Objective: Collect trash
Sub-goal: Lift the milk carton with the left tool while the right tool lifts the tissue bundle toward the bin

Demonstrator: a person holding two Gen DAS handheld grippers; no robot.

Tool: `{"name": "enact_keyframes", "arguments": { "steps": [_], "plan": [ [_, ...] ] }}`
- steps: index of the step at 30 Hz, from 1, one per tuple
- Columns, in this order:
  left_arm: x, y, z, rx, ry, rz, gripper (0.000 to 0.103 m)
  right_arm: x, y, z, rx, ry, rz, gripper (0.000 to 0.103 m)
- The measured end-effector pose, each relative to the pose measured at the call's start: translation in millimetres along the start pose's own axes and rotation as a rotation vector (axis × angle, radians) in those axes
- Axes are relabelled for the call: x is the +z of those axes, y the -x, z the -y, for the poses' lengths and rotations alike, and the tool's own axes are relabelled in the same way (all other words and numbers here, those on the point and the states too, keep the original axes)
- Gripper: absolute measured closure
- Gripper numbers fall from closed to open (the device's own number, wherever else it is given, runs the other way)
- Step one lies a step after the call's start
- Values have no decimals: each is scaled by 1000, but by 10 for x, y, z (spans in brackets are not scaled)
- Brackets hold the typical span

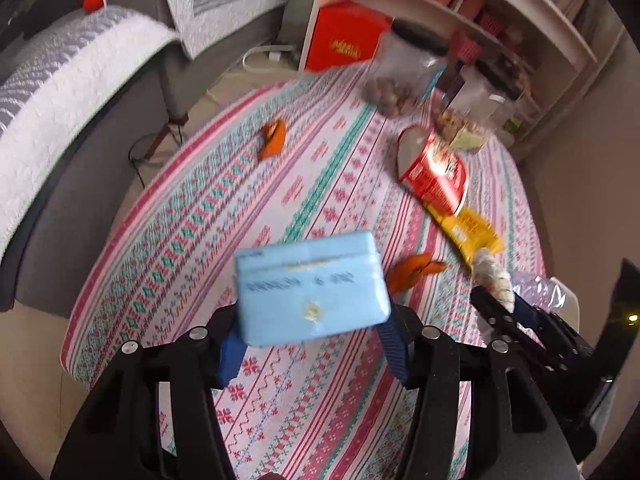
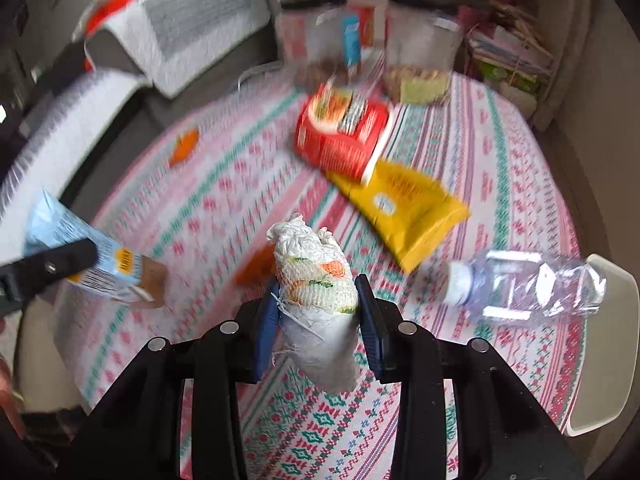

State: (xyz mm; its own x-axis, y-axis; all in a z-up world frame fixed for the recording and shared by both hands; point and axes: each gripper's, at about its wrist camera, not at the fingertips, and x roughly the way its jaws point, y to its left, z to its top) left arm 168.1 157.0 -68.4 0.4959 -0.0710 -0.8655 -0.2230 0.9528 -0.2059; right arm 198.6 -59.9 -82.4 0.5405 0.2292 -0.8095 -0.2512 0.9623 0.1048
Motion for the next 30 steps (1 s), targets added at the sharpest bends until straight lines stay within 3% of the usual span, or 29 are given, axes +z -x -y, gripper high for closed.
{"name": "enact_keyframes", "arguments": {
  "steps": [5, 9, 30],
  "plan": [
    [54, 262, 197, -12, -32, 152, 49, 103, 348, 63, -15, -24, 140, 68],
    [70, 401, 351, -44, -61, 228, 49, 153, 453, 125, -2, -37, 185, 68],
    [9, 493, 1020, -95, -168, 305, 49, 74, 727, 724, -70, -126, 258, 68]
  ]
}}
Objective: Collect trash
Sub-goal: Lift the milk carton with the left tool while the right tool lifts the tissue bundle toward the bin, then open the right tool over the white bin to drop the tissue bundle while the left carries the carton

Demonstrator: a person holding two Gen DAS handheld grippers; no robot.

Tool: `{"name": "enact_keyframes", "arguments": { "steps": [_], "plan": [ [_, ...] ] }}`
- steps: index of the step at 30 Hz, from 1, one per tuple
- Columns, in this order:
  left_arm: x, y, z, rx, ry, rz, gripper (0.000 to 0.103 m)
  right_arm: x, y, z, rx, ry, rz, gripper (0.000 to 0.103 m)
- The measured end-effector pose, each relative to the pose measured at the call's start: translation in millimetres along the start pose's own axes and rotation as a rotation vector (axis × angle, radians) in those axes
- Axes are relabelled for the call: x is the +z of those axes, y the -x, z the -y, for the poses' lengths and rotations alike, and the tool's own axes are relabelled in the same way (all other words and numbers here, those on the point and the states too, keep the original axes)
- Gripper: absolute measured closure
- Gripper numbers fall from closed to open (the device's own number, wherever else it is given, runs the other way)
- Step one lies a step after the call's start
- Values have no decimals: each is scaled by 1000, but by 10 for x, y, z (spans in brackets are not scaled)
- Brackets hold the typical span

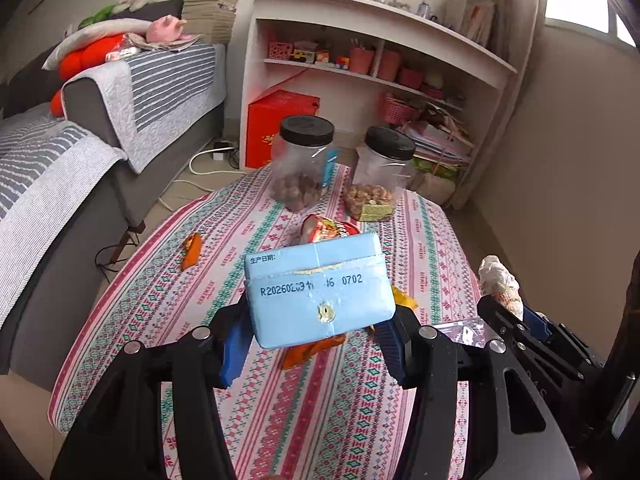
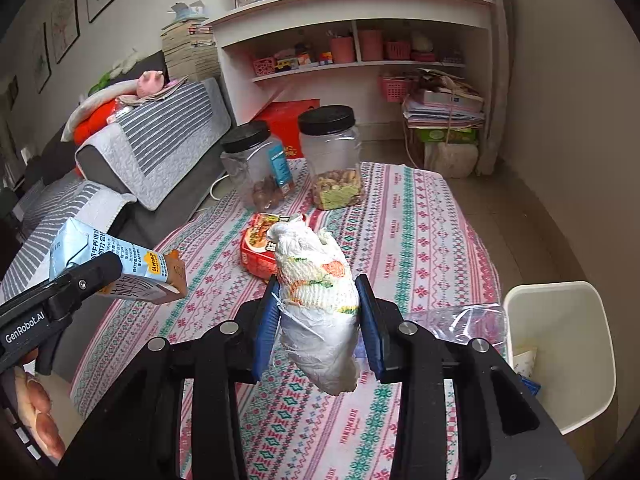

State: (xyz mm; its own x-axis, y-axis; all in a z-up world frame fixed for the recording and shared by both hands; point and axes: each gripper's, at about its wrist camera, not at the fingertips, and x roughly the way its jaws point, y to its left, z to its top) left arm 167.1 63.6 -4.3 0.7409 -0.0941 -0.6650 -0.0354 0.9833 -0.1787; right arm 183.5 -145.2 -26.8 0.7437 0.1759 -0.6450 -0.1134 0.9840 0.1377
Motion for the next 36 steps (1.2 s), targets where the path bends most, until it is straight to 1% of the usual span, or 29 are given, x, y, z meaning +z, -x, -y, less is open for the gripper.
{"name": "enact_keyframes", "arguments": {
  "steps": [6, 12, 21, 28, 31, 32, 33, 35, 36],
  "plan": [
    [-17, -53, 270, -32, -37, 1, 49, -4, 74, 199, -45, -8, 16, 68],
    [-33, -129, 554, -71, -69, -3, 49, -6, 158, 471, -94, -45, 29, 68],
    [-78, -251, 971, -129, -111, -16, 49, -28, 304, 1006, -195, -113, 41, 67],
    [-128, -356, 1347, -187, -137, -41, 49, -46, 437, 1482, -299, -183, 40, 67],
    [-145, -394, 1525, -215, -146, -49, 49, -77, 503, 1704, -358, -222, 38, 64],
    [-155, -408, 1599, -229, -149, -53, 49, -89, 531, 1769, -375, -234, 38, 57],
    [-161, -419, 1661, -239, -152, -57, 49, -103, 560, 1845, -392, -249, 41, 54],
    [-186, -442, 1792, -260, -162, -66, 49, -126, 631, 2008, -431, -284, 48, 44],
    [-198, -451, 1858, -270, -169, -69, 49, -136, 665, 2073, -446, -298, 50, 43]
  ]
}}
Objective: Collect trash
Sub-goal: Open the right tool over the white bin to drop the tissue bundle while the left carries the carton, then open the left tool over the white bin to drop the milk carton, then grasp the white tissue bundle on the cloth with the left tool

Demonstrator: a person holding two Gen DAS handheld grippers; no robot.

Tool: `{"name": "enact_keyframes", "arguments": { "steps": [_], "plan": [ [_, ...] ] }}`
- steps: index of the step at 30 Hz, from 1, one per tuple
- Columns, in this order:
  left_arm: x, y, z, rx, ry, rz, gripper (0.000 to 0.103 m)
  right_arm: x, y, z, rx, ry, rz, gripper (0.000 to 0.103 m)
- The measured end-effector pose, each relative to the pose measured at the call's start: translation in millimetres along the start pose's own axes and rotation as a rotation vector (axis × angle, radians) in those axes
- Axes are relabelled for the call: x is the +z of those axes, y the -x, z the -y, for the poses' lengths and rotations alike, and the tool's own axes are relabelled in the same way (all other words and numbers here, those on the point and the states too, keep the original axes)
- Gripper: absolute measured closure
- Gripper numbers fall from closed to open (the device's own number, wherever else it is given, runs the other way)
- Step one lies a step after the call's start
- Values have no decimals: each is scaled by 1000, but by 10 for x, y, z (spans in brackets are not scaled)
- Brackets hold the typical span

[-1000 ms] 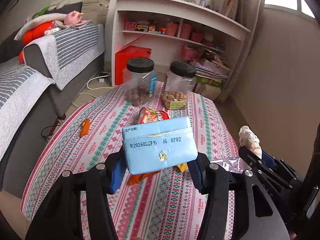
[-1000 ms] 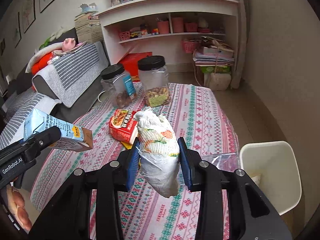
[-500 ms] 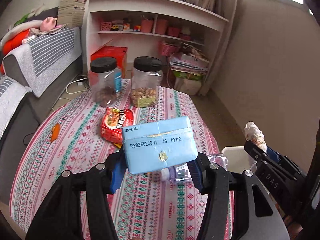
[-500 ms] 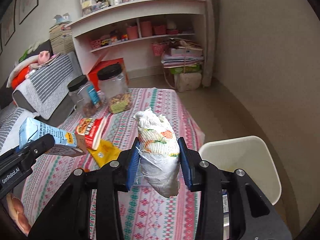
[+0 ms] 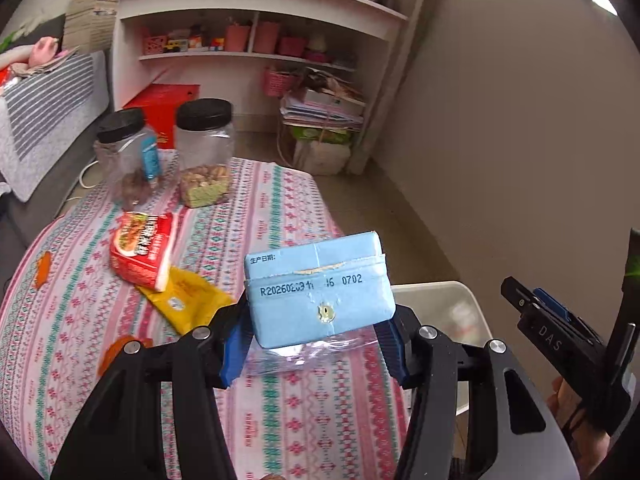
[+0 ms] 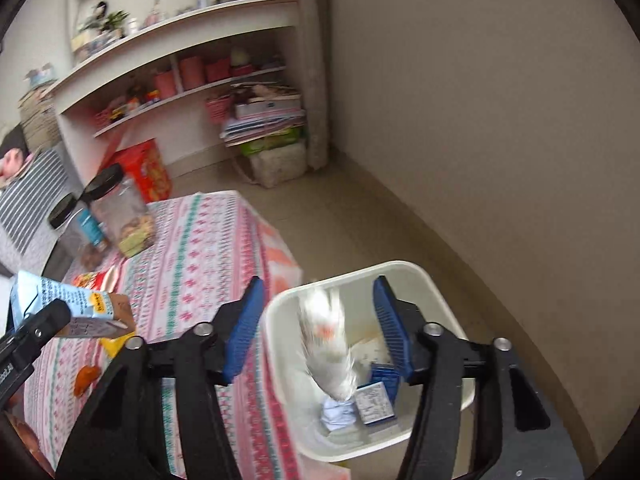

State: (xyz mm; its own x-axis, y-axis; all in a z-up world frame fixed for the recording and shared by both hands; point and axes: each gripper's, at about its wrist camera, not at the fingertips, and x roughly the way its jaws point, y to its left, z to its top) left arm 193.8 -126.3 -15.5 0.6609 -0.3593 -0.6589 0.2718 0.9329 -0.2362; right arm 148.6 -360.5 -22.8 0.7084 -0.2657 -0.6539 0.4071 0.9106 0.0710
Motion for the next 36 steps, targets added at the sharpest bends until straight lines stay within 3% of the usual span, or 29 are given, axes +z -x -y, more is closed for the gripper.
{"name": "enact_keyframes", "arguments": {
  "steps": [16, 19, 21, 25, 27, 29, 36],
  "plan": [
    [-69, -554, 1054, -153, -88, -133, 48, 135, 150, 915, -95, -206, 51, 34],
    [-44, -633, 1174, -150, -84, -150, 39, 134, 186, 977, -103, -213, 62, 32],
    [-19, -615, 1204, -152, -72, -142, 39, 135, 215, 981, -113, -204, 74, 31],
    [-7, -496, 1178, -122, -82, -112, 38, 135, 273, 940, -138, -177, 99, 26],
    [-12, -453, 1144, -94, -88, -100, 36, 124, 296, 893, -141, -170, 108, 20],
    [-31, -404, 1081, -60, -88, -91, 34, 98, 337, 828, -140, -159, 120, 7],
    [-133, -234, 737, 43, -74, -87, 29, 6, 345, 481, -129, -41, 100, 7]
  ]
}}
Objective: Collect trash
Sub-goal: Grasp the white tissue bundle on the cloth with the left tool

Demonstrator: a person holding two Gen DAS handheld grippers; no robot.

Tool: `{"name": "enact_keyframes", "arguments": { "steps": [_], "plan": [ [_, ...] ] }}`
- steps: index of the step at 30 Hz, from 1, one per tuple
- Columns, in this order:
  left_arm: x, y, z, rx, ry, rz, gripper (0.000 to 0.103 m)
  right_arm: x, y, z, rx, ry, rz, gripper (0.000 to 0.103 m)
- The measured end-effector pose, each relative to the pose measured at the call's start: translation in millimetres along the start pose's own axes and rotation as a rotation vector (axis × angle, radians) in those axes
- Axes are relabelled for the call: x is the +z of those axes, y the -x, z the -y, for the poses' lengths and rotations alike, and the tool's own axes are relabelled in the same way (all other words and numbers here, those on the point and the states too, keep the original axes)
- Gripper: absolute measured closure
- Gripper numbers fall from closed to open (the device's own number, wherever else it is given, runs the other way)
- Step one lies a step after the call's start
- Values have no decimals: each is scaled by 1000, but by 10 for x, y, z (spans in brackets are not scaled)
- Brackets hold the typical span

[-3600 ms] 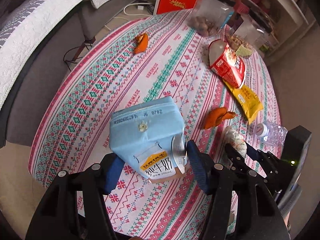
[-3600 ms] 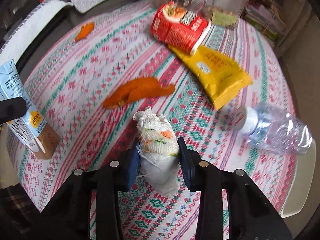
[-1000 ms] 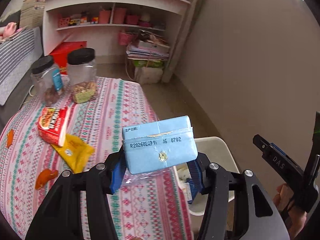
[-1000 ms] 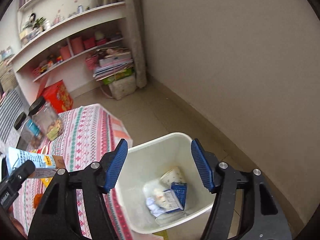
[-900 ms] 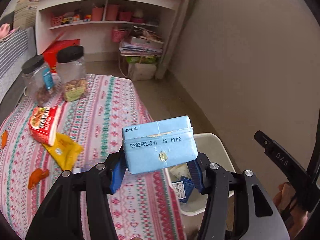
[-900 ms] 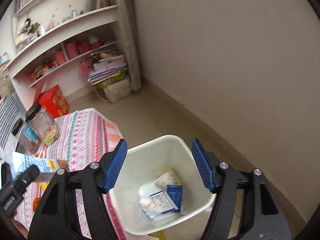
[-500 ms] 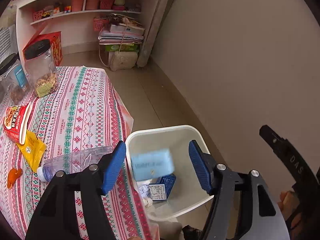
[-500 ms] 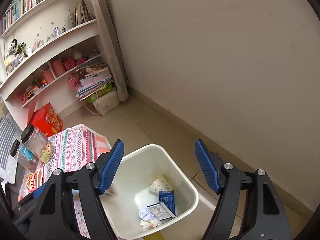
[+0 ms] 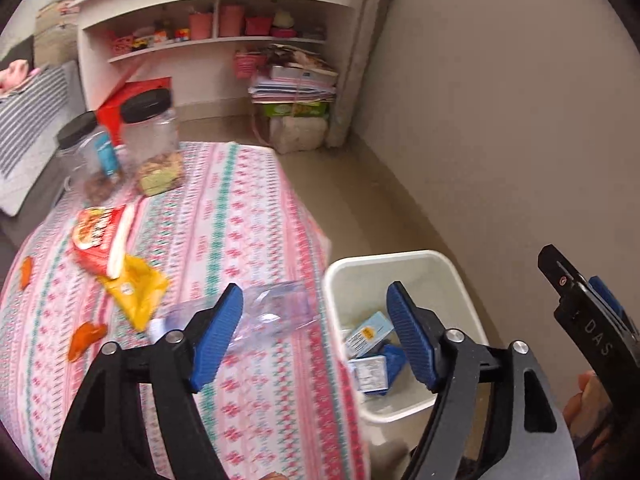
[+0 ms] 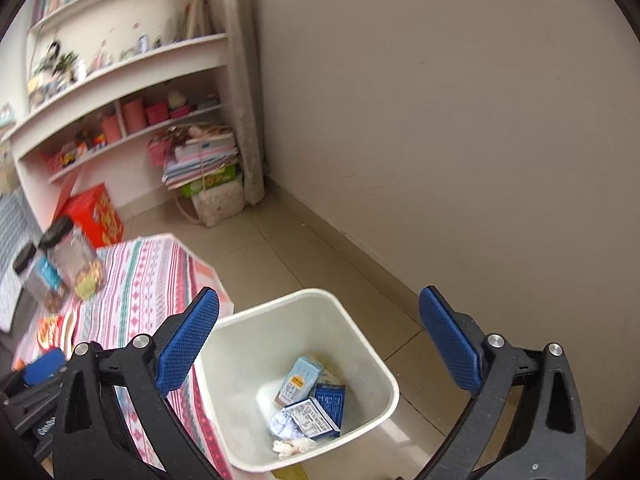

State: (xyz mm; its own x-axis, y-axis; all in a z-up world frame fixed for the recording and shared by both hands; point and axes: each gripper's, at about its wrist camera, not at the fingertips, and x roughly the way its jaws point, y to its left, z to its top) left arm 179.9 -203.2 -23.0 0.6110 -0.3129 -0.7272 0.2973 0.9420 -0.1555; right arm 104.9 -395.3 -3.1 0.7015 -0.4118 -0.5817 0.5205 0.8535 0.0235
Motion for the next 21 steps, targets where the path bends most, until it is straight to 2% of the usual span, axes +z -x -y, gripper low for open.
{"name": "enact_keyframes", "arguments": {
  "steps": [5, 12, 17, 21],
  "plan": [
    [-182, 77, -331, 64, 18, -40, 25, -148, 77, -300, 32, 106, -7, 7],
    [-468, 128, -866, 175, 5, -129, 22, -337, 102, -652, 111, 205, -74, 7],
    [-674, 120, -1231, 240, -51, -255, 20, -465, 176, -899, 150, 269, -94, 7],
    [-909, 89, -1470, 238, -64, -397, 20, -583, 136, -1122, 176, 341, -145, 7]
  ]
}}
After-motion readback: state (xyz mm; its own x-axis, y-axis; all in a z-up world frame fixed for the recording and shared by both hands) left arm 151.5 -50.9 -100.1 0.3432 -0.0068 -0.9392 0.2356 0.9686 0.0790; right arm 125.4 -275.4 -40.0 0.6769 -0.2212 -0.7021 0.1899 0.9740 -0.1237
